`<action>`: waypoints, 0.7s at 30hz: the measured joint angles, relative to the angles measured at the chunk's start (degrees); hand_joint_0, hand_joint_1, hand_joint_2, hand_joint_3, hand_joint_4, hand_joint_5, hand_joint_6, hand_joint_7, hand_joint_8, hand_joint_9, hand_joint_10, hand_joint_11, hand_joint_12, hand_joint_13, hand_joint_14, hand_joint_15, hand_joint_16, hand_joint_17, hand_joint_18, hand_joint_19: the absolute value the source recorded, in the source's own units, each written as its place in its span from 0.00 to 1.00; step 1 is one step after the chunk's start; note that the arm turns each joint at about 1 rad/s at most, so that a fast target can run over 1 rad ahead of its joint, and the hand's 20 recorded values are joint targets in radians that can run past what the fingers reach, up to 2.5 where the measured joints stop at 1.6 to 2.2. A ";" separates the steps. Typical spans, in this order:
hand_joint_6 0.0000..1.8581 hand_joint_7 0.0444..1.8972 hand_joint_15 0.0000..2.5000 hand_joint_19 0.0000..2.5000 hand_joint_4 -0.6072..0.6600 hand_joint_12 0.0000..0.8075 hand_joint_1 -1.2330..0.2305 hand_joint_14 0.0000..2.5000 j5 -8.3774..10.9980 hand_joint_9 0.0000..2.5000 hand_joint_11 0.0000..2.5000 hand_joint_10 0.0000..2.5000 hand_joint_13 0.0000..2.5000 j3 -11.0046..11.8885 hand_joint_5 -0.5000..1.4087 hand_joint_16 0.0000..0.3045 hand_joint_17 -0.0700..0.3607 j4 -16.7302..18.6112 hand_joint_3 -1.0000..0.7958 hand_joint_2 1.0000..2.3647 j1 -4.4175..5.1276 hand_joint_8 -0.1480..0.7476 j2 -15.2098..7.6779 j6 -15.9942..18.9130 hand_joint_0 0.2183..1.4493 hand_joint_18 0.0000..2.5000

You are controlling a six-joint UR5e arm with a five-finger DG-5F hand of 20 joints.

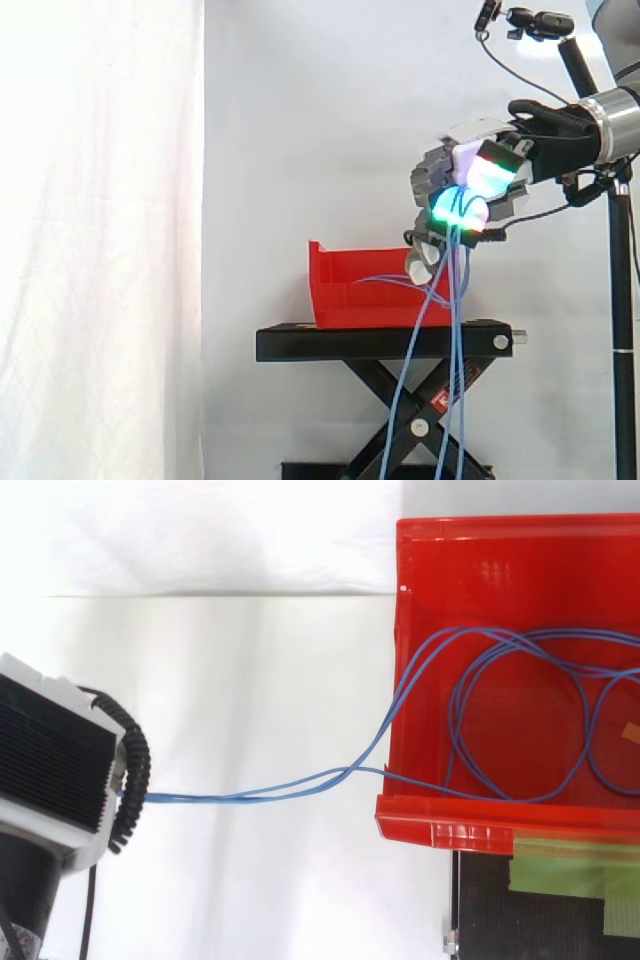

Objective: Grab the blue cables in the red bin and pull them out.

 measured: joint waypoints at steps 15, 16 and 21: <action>0.46 0.25 0.13 0.12 0.59 0.39 0.20 0.01 0.09 0.33 0.19 0.01 0.27 0.01 0.56 0.14 0.39 -2.33 0.00 0.00 0.30 0.44 0.01 4.28 0.46 0.20; 0.46 0.25 0.13 0.12 0.58 0.39 0.20 0.01 0.09 0.33 0.19 0.01 0.27 0.01 0.56 0.14 0.39 -2.34 0.00 0.00 0.30 0.44 0.01 4.29 0.46 0.20; 0.46 0.24 0.13 0.12 0.59 0.39 0.19 0.00 0.04 0.32 0.19 0.01 0.27 0.01 0.55 0.15 0.39 -2.34 0.00 0.00 0.30 0.44 0.01 4.26 0.46 0.20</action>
